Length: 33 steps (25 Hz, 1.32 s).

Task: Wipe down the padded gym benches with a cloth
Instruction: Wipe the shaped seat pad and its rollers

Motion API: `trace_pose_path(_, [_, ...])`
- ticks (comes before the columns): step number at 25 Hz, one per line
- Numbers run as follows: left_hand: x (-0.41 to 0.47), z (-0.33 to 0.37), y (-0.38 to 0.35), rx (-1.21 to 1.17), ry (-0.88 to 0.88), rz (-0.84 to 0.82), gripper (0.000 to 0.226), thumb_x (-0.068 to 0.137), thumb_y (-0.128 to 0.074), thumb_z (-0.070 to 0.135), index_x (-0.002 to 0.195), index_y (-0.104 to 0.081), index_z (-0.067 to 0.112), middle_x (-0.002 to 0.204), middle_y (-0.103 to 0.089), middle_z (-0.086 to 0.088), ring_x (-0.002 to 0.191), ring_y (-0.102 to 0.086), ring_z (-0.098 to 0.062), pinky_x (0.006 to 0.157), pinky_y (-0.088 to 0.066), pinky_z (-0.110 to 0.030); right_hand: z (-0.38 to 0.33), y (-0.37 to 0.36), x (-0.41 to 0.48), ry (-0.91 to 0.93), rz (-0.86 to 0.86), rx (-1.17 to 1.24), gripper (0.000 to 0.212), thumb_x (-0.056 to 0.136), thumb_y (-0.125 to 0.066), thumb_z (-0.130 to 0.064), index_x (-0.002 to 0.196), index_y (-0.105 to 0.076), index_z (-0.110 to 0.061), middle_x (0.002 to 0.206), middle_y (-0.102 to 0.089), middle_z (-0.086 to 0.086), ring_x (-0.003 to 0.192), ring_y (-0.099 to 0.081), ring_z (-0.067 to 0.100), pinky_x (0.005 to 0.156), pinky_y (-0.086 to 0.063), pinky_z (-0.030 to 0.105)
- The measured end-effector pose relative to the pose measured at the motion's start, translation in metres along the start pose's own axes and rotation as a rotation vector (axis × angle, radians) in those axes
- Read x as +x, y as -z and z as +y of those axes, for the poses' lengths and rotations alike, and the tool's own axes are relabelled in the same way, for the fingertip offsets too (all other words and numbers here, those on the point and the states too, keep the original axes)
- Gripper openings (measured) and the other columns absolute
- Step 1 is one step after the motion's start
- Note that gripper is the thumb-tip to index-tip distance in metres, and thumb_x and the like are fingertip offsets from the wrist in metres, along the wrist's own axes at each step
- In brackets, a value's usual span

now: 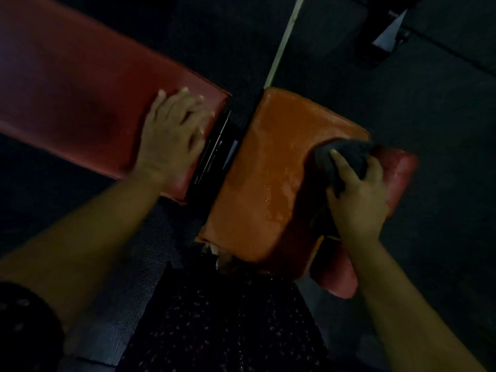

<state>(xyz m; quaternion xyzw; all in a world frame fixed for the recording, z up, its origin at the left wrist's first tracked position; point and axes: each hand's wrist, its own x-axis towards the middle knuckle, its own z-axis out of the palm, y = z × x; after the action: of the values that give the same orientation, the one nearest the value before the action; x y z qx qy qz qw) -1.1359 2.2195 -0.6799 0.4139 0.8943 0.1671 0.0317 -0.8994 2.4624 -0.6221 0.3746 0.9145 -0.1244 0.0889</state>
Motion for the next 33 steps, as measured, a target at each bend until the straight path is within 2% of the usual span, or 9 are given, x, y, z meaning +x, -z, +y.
trace_pose_path(3, [0.027,-0.044,0.003,0.190,-0.134,-0.138,0.050,0.095,-0.042,0.035,0.140,-0.050,0.015,0.146,-0.046,-0.012,0.143,-0.031,-0.032,0.119,-0.007,-0.051,0.008,-0.005,-0.019,-0.266,0.063,0.122,0.068,0.083,-0.068,-0.018,0.144,-0.044,-0.035,0.146,-0.033,0.020,0.123,-0.046,0.042,0.096,-0.047,0.055])
trace_pose_path(6, [0.031,-0.047,-0.003,0.229,-0.140,-0.216,0.060,0.093,-0.035,0.044,0.146,-0.043,0.016,0.153,-0.039,-0.012,0.145,-0.028,-0.032,0.120,-0.010,-0.050,-0.039,-0.006,-0.009,-0.364,0.006,0.149,0.069,0.086,-0.062,-0.024,0.147,-0.035,-0.040,0.153,-0.022,0.017,0.126,-0.042,0.039,0.101,-0.045,0.045])
trace_pose_path(10, [0.029,-0.047,-0.003,0.181,-0.111,-0.110,0.058,0.091,-0.041,0.042,0.144,-0.043,0.018,0.158,-0.028,-0.011,0.139,-0.030,-0.034,0.117,-0.020,-0.051,-0.141,-0.017,0.023,-0.167,-0.140,0.012,0.062,0.095,-0.050,-0.022,0.148,-0.027,-0.045,0.157,-0.011,0.016,0.118,-0.042,0.040,0.089,-0.046,0.042])
trace_pose_path(13, [0.029,-0.048,-0.004,0.175,-0.120,-0.134,0.062,0.089,-0.041,0.041,0.147,-0.038,0.020,0.151,-0.041,-0.011,0.140,-0.033,-0.035,0.116,-0.020,-0.050,-0.186,-0.030,0.037,0.117,-0.194,-0.205,0.050,0.099,-0.043,-0.021,0.147,-0.034,-0.032,0.154,-0.015,0.019,0.114,-0.043,0.043,0.080,-0.048,0.045])
trace_pose_path(18, [0.032,-0.042,0.000,0.179,-0.096,-0.141,0.061,0.088,-0.038,0.042,0.141,-0.048,0.014,0.143,-0.050,-0.012,0.140,-0.034,-0.034,0.117,-0.017,-0.047,-0.152,-0.023,0.016,0.270,-0.235,-0.230,0.051,0.100,-0.042,-0.026,0.148,-0.029,-0.038,0.156,-0.011,0.014,0.113,-0.041,0.041,0.077,-0.047,0.045])
trace_pose_path(21, [0.032,-0.039,0.000,0.179,-0.095,-0.141,0.061,0.087,-0.038,0.042,0.139,-0.051,0.014,0.143,-0.049,-0.012,0.140,-0.031,-0.033,0.120,-0.006,-0.038,-0.086,-0.013,-0.007,0.089,-0.242,-0.128,0.061,0.099,-0.042,-0.031,0.148,-0.013,-0.053,0.159,-0.004,0.010,0.114,-0.039,0.039,0.082,-0.048,0.047])
trace_pose_path(26, [0.031,-0.039,-0.001,0.224,-0.095,-0.162,0.062,0.086,-0.038,0.044,0.138,-0.051,0.013,0.144,-0.048,-0.012,0.141,-0.032,-0.034,0.118,-0.014,-0.046,-0.005,0.000,-0.045,-0.376,-0.097,-0.036,0.071,0.088,-0.064,-0.024,0.145,-0.032,-0.050,0.154,-0.020,0.014,0.113,-0.044,0.046,0.072,-0.051,0.048])
trace_pose_path(31, [0.029,-0.038,0.000,0.202,-0.082,-0.134,0.060,0.086,-0.038,0.042,0.136,-0.052,0.013,0.145,-0.047,-0.011,0.140,-0.032,-0.035,0.115,-0.018,-0.052,-0.041,-0.010,-0.053,-0.727,-0.005,0.356,0.078,0.085,-0.066,-0.022,0.148,-0.027,-0.047,0.158,-0.006,0.013,0.131,-0.036,0.038,0.097,-0.045,0.048])
trace_pose_path(33, [0.030,-0.040,-0.001,0.192,-0.087,-0.130,0.058,0.087,-0.039,0.042,0.136,-0.052,0.014,0.145,-0.047,-0.010,0.140,-0.032,-0.035,0.116,-0.018,-0.052,-0.087,-0.018,-0.046,-0.663,-0.065,0.367,0.079,0.087,-0.066,-0.028,0.148,-0.021,-0.050,0.157,-0.004,0.013,0.127,-0.041,0.035,0.098,-0.046,0.044])
